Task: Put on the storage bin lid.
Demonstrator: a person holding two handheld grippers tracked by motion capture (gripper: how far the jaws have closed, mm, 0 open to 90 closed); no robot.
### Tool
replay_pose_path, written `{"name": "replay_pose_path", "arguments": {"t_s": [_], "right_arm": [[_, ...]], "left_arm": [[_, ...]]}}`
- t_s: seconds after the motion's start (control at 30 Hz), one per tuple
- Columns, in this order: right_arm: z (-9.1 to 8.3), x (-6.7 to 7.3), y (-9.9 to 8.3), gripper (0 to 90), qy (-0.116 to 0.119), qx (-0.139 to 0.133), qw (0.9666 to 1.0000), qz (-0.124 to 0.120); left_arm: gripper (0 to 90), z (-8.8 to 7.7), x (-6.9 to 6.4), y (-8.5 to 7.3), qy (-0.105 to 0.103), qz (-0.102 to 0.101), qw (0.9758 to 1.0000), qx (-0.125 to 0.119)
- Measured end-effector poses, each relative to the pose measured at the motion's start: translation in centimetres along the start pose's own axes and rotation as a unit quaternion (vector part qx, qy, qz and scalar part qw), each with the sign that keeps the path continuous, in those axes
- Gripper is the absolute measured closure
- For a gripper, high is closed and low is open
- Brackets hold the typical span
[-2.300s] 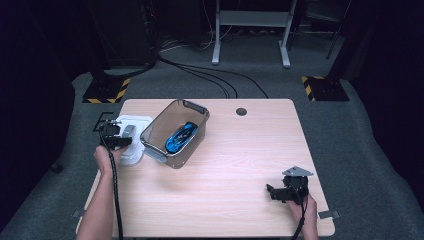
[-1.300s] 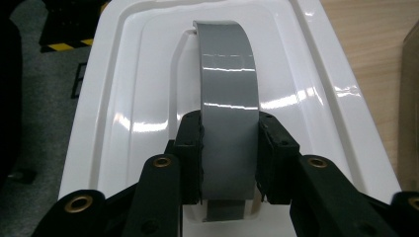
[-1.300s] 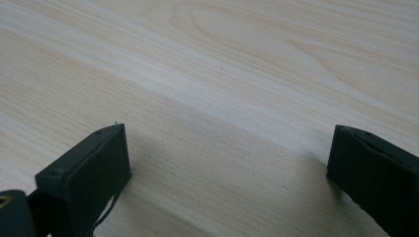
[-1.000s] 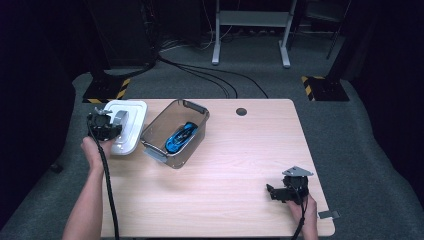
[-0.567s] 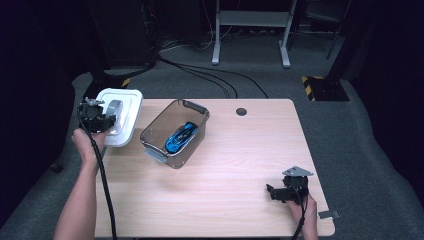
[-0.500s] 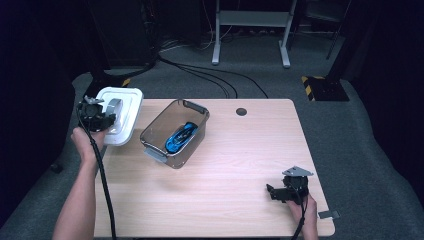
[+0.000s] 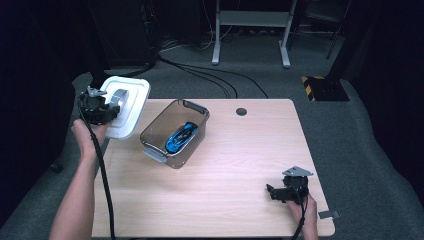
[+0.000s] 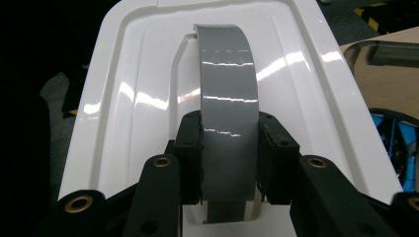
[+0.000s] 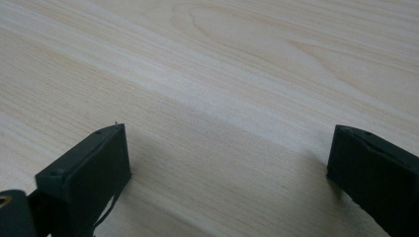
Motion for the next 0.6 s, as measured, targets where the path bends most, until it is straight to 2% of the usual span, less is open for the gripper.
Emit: {"name": "replay_pose_path", "arguments": {"t_s": [0.3, 0.5, 0.6], "right_arm": [[0.0, 0.0, 0.0, 1.8, 0.000, 0.000, 1.0000, -0.001], [0.0, 0.0, 0.0, 1.8, 0.000, 0.000, 1.0000, -0.001], [0.0, 0.0, 0.0, 2.0, 0.001, -0.001, 1.0000, 0.001]], "left_arm": [[66.9, -1.2, -2.2, 1.6, -0.023, 0.020, 0.9994, -0.014], [66.9, -2.0, -4.3, 2.5, -0.046, 0.038, 0.9979, -0.027], [66.8, -2.1, -5.0, 2.7, -0.052, 0.049, 0.9971, -0.025]]}}
Point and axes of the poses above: each handheld gripper's, and its own axes: z roughly forward along the jaws, y roughly out of its top, x roughly to its left, the point moved 4 cm from there along z, roughly forward along the jaws, and after that the axes turned 11 degrees about y, right-handed, at the moved point
